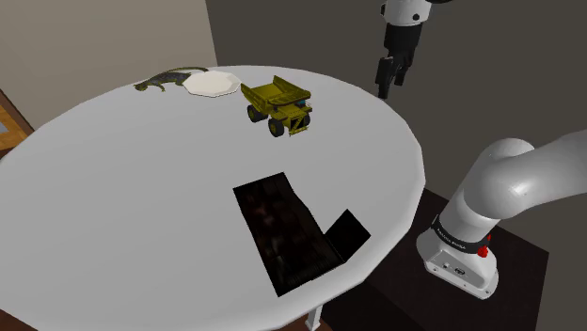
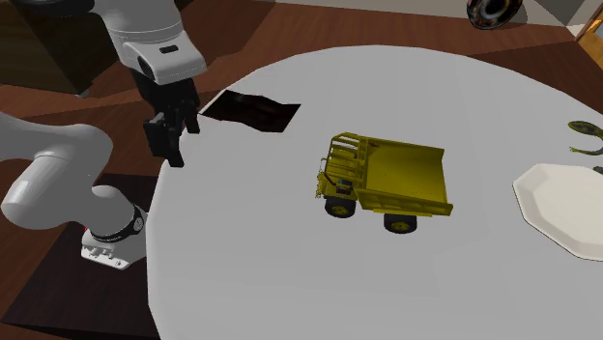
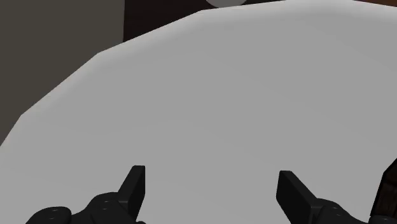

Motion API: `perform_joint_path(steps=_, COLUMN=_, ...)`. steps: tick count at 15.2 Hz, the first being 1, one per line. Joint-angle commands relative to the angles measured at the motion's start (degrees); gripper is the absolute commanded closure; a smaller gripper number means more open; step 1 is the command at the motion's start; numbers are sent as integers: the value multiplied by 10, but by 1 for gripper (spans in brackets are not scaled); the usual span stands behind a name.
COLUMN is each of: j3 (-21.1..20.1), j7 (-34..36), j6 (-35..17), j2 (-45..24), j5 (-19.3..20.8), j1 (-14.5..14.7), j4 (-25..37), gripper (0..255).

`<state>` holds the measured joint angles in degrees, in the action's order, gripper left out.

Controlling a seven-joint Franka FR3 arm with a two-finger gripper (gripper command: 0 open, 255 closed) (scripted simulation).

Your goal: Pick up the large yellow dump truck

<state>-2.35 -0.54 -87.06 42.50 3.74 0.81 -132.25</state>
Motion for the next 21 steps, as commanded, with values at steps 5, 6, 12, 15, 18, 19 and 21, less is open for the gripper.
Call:
perform_joint_path(steps=5, j3=-10, j7=11, j6=-44, j2=-84, j5=-11, j1=4, j4=40, gripper=0)
perform_joint_path(steps=6, j3=-12, j7=14, j6=-54, j2=-106, j5=-13, j1=5, j4=52, gripper=0)
perform_joint_path(steps=12, j3=-26, j7=28, j6=-98, j2=-235, j5=-22, j1=11, j4=137, gripper=0)
perform_joint_path(steps=15, j3=-33, j7=35, j6=-111, j2=-300, j5=-23, j1=14, j4=190, gripper=0)
perform_joint_path(steps=18, j3=-39, j7=41, j6=-118, j2=-366, j5=-23, j1=17, j4=249, gripper=0)
perform_joint_path(steps=19, j3=-41, j7=44, j6=-119, j2=-388, j5=-23, j1=19, j4=271, gripper=0)
perform_joint_path(steps=21, j3=-45, j7=48, j6=-119, j2=-434, j5=-22, j1=22, j4=317, gripper=0)
